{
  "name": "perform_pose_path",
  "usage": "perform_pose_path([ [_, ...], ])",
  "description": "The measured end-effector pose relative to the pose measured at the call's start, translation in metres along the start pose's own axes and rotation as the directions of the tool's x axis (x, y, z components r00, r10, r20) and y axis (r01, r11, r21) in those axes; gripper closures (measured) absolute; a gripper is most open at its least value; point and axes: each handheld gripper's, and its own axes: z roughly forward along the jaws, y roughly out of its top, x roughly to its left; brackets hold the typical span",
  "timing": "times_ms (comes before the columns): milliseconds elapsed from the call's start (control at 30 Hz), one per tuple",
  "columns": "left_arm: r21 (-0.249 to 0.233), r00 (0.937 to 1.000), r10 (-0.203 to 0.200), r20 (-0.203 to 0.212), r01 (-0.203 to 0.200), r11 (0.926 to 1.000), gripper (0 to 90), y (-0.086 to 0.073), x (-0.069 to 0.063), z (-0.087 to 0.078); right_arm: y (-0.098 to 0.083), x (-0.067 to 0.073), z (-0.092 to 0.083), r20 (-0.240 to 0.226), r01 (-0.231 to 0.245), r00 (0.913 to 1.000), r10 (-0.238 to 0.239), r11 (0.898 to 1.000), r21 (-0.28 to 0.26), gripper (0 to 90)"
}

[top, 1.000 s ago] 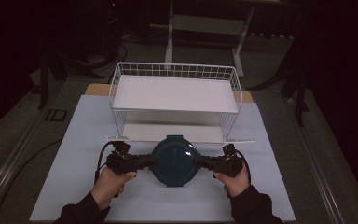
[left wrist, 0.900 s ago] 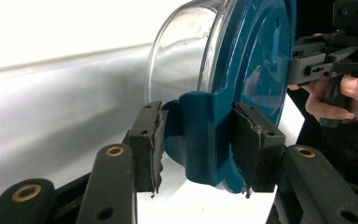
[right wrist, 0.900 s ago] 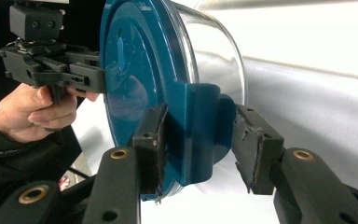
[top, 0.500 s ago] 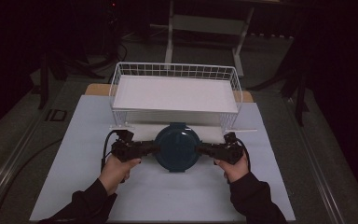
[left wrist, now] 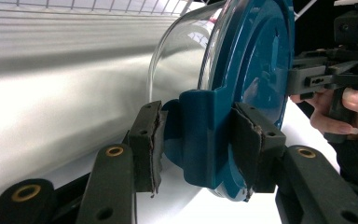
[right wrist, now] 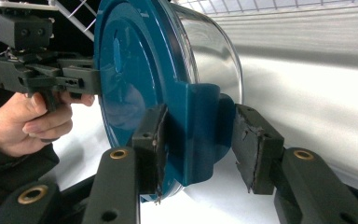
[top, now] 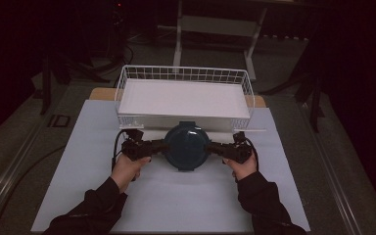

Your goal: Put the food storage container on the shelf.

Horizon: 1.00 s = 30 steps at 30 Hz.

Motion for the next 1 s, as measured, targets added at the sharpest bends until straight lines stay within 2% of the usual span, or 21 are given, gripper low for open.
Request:
perform_pose_path([
  [200,-0.004,0.9999,0.008,-0.009,-0.008,1.0000,54.8,0.002,0.008,0.007,-0.002,-0.012,0.008,-0.007,-0.023,0.9997,0.023,0.999,-0.022,56.4],
  [333,-0.015,1.0000,-0.004,-0.009,0.004,0.9999,54.8,0.001,0.013,0.012,-0.002,-0.016,0.012,0.001,-0.018,0.9998,0.018,1.000,-0.026,56.3],
  [433,-0.020,0.9999,0.006,-0.015,-0.006,0.9998,54.7,0.001,0.016,0.016,-0.001,-0.020,0.013,0.005,-0.024,0.9997,0.024,0.999,-0.030,56.2],
  [533,-0.020,0.9999,-0.004,-0.013,0.004,0.9998,54.5,0.000,0.019,0.019,-0.002,-0.023,0.015,0.013,-0.028,0.9995,0.029,0.999,-0.033,56.2],
  [700,-0.027,0.9997,-0.023,-0.004,0.023,0.9994,54.5,0.000,0.022,0.022,-0.002,-0.026,0.016,0.003,-0.071,0.9975,0.071,0.997,-0.020,56.2],
  [733,-0.027,0.9998,-0.019,-0.002,0.019,0.9995,54.4,0.000,0.023,0.022,-0.002,-0.028,0.017,0.005,-0.055,0.9984,0.056,0.998,-0.030,56.2],
  [800,-0.033,0.9999,-0.010,0.001,0.010,0.9994,54.2,0.000,0.024,0.023,-0.002,-0.030,0.018,0.001,-0.064,0.9979,0.064,0.997,-0.038,56.0],
  [867,-0.038,0.9997,-0.025,0.003,0.025,0.9989,53.9,0.000,0.025,0.024,-0.003,-0.033,0.019,-0.002,-0.068,0.9977,0.068,0.996,-0.051,55.4],
  [967,-0.047,0.9996,-0.028,0.009,0.028,0.9985,52.9,-0.001,0.028,0.025,-0.002,-0.031,0.019,0.034,-0.051,0.9980,0.053,0.997,-0.056,54.1],
  [1000,-0.059,0.9998,-0.010,-0.015,0.009,0.9982,52.0,-0.002,0.026,0.025,-0.001,-0.029,0.019,0.040,-0.053,0.9977,0.055,0.997,-0.049,53.6],
])
